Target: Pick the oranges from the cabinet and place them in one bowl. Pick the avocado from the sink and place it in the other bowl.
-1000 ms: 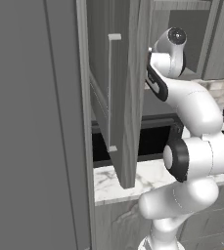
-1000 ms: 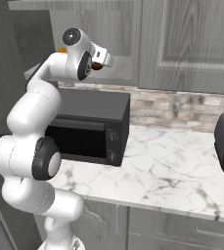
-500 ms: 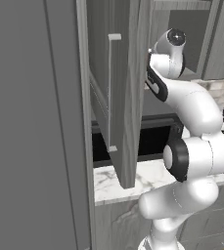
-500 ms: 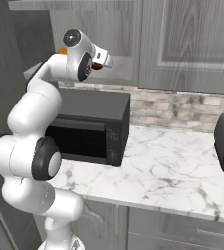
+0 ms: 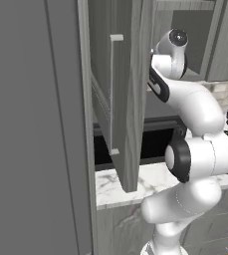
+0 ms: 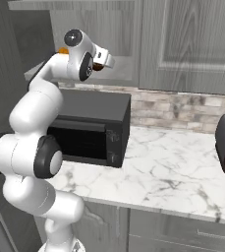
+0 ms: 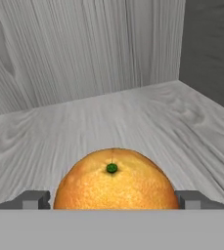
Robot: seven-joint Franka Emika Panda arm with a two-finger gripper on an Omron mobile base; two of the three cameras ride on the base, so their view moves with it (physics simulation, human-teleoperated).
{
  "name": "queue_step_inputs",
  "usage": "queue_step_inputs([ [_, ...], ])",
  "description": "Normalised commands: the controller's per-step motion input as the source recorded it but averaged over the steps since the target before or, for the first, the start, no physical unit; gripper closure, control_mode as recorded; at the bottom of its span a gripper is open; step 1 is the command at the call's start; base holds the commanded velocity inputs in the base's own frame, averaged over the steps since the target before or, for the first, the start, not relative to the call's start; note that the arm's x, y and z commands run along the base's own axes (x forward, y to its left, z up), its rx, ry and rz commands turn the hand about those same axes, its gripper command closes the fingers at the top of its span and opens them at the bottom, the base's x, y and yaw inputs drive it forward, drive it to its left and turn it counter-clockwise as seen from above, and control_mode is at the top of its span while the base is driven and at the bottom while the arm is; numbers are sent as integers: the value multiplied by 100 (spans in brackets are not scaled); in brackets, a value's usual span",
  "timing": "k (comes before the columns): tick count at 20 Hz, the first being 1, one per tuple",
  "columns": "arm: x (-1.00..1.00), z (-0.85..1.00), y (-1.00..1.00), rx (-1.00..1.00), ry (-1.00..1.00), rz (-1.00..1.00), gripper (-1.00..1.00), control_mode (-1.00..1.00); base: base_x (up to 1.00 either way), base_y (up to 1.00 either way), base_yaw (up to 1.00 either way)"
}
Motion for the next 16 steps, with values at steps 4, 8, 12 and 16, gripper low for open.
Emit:
queue_step_inputs([
  [4,9,-11,0,0,0,0,-100,-100,0,0,0],
  [8,3,-13,0,0,3,0,100,-100,0,0,0],
  [12,0,-11,0,0,3,0,100,-100,0,0,0],
  [16,0,-11,0,0,2,0,100,-100,0,0,0],
])
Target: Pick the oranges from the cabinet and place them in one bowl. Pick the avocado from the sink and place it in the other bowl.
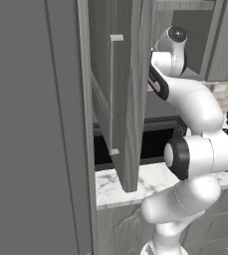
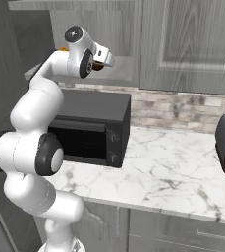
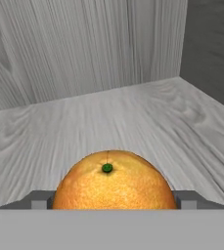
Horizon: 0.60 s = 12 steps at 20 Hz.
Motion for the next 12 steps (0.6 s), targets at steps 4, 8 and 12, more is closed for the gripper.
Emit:
queue_step_inputs([
  [4,-1,-10,0,0,2,0,100,-100,0,0,0],
  [8,-8,-9,0,0,2,0,100,-100,0,0,0],
  [12,-14,-6,0,0,3,0,100,-100,0,0,0],
])
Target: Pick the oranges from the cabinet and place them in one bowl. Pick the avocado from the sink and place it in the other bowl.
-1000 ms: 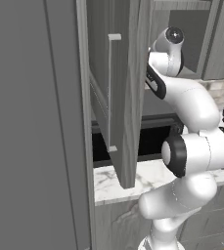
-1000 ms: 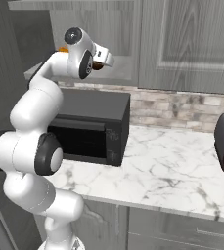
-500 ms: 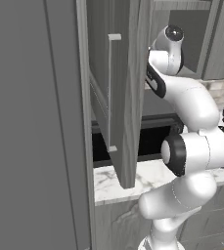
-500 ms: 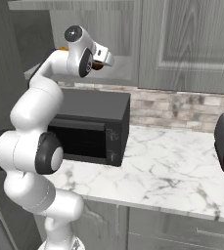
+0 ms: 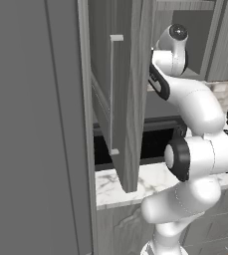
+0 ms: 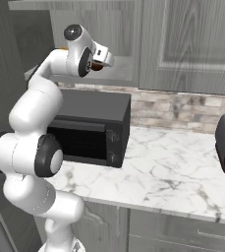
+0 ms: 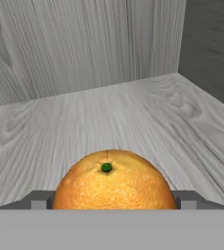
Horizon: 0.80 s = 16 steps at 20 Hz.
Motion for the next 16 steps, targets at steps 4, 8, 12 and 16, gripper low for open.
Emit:
queue_step_inputs([
  [4,-22,-3,2,0,0,0,100,-100,0,0,0],
  [8,-30,-2,5,0,0,0,100,-100,0,0,0],
  [12,-33,0,3,0,0,0,100,-100,0,0,0],
  [16,-34,0,3,0,0,1,100,-100,0,0,0],
])
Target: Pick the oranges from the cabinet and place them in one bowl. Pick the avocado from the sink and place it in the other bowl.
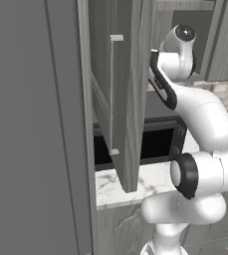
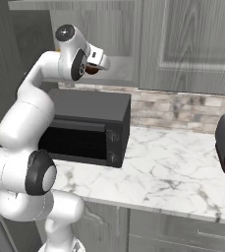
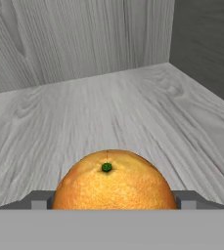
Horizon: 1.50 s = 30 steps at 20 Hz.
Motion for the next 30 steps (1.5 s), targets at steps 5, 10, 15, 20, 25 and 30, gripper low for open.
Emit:
queue_step_inputs([
  [5,-37,1,5,0,0,4,100,-100,0,0,0],
  [10,-40,0,5,0,-1,9,100,-100,0,0,0],
  [15,-42,1,3,0,-1,13,100,-100,0,0,0],
  [20,-42,2,2,0,0,13,100,-100,0,0,0],
  [25,-41,0,5,-2,0,12,100,-100,0,0,0],
  [30,-38,0,5,-3,0,11,100,-100,0,0,0],
])
